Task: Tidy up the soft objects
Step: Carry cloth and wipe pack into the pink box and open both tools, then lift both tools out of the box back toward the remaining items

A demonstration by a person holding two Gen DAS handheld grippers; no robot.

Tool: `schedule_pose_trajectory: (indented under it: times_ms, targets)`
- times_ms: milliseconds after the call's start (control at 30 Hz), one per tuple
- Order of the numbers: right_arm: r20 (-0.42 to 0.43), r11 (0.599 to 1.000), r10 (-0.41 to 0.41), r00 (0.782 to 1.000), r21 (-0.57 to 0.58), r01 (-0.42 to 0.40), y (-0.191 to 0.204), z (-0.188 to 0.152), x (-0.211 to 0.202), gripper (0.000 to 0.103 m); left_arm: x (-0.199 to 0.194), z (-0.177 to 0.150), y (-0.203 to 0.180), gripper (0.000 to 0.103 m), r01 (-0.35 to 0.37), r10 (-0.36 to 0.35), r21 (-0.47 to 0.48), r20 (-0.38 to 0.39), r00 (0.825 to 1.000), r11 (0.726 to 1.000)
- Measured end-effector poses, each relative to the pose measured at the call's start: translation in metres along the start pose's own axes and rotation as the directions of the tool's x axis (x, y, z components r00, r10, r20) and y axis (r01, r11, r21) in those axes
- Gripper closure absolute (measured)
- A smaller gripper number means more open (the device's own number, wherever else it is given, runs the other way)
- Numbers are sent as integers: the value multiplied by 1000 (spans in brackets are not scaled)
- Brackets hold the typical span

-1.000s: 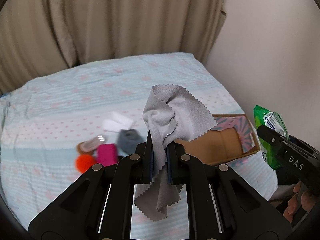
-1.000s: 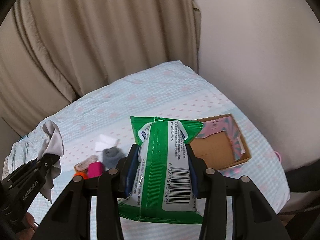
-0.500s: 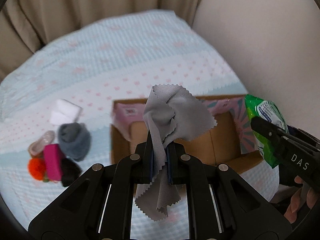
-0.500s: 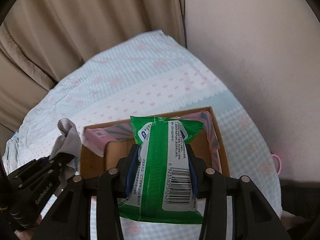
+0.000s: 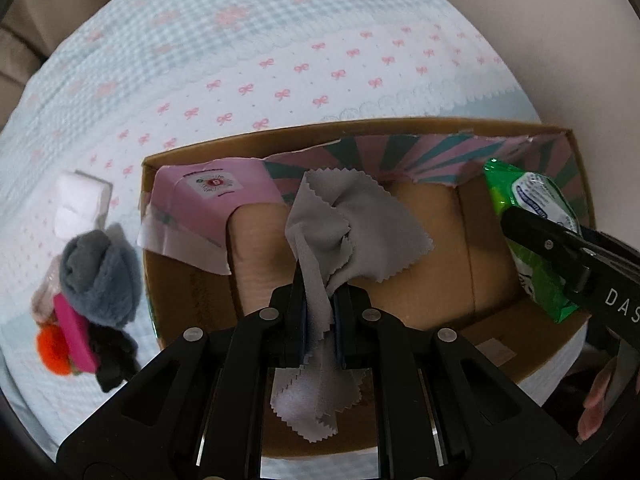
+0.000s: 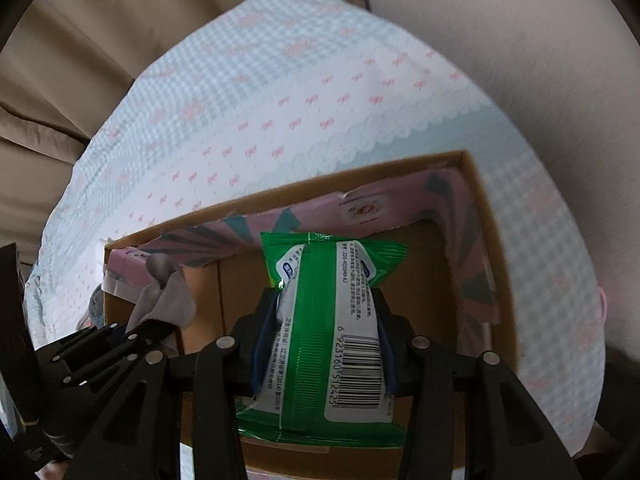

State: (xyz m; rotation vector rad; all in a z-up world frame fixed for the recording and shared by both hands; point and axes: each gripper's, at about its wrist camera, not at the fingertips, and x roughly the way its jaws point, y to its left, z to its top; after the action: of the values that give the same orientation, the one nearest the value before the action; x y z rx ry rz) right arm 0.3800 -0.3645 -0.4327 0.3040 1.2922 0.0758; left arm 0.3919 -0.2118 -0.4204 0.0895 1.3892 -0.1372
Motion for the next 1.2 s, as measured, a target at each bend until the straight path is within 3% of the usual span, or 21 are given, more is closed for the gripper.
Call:
schedule_pose_trajectory:
  times_ms: [33,67,100,133,533,867,1067,1200]
  targets:
    - [-11,1000,3,1000,2,-3,1,0,2,53,1,0,-2,75,-5,5,11,-11,1000,1000]
    - [-11,1000,2,1000,2,-2,2,0,2,29,0,-1,-4,28,-11,11,21,-20,1000,1000]
    - [-3,1000,4,1000,0,-4,2,0,2,12,1,-2,-4,4,-11,12,33,-30,999,999]
    - [8,1000,4,1000,-9,-4,3,0,0,0,0,-5,-5,0,-9,10,46,-17,1000,999]
    - [13,997,-33,999,-75,34,13,-7,-12,0,-22,-17,-2,0,-10,10,41,4,1000,999]
    - [121,995,-33,992,-85,43,31,-18,-86,0,-98,-34,-4,0,-33,27,42,124,992,999]
    - [228,991,-39,973,-113,66,64,-43,-160,0,-180,-61,9,0,2,-10,34,245,970,999]
    - [305,989,-38,952,-122,79,89,-65,-207,0,-239,-89,24,0,12,-21,28,348,937,1000]
